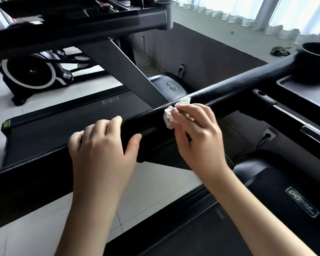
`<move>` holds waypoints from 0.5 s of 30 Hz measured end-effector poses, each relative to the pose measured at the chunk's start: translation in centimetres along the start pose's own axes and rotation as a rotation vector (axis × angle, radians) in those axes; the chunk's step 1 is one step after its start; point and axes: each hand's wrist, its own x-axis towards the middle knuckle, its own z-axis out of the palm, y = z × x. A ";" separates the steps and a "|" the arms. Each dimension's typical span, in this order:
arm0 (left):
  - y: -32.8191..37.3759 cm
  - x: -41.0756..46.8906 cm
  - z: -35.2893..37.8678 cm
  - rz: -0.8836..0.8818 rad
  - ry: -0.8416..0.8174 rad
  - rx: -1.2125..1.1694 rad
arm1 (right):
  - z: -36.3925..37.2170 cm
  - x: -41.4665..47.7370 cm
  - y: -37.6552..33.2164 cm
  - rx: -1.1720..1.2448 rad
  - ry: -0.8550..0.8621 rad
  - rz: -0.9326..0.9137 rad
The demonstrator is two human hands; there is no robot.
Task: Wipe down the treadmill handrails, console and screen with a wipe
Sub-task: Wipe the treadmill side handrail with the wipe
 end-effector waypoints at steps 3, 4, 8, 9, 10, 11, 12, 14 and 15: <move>0.1 -0.1 -0.1 -0.011 -0.008 0.003 | -0.1 -0.5 1.1 0.032 0.134 0.230; 0.2 -0.1 -0.1 -0.013 -0.008 0.005 | 0.1 -1.0 0.7 0.064 0.166 0.303; 0.3 -0.1 -0.1 -0.009 0.002 0.012 | 1.3 -3.3 -1.4 0.156 0.157 0.369; 0.3 -0.1 -0.1 -0.006 0.002 0.013 | 1.4 -3.5 -1.1 0.170 0.166 0.389; 0.2 -0.1 -0.1 -0.005 -0.001 0.014 | 1.6 -3.7 -0.6 0.179 0.189 0.435; 0.2 -0.1 -0.2 -0.004 -0.004 0.015 | 1.8 -3.9 -0.1 0.182 0.221 0.500; 0.2 -0.1 -0.2 -0.004 -0.005 0.015 | 2.1 -4.1 0.2 0.181 0.257 0.573; 0.2 -0.1 -0.2 -0.007 -0.008 0.019 | 2.6 -4.5 -0.3 0.191 0.316 0.692; 0.2 -0.1 -0.2 -0.009 -0.009 0.023 | 2.8 -4.7 -0.9 0.204 0.321 0.720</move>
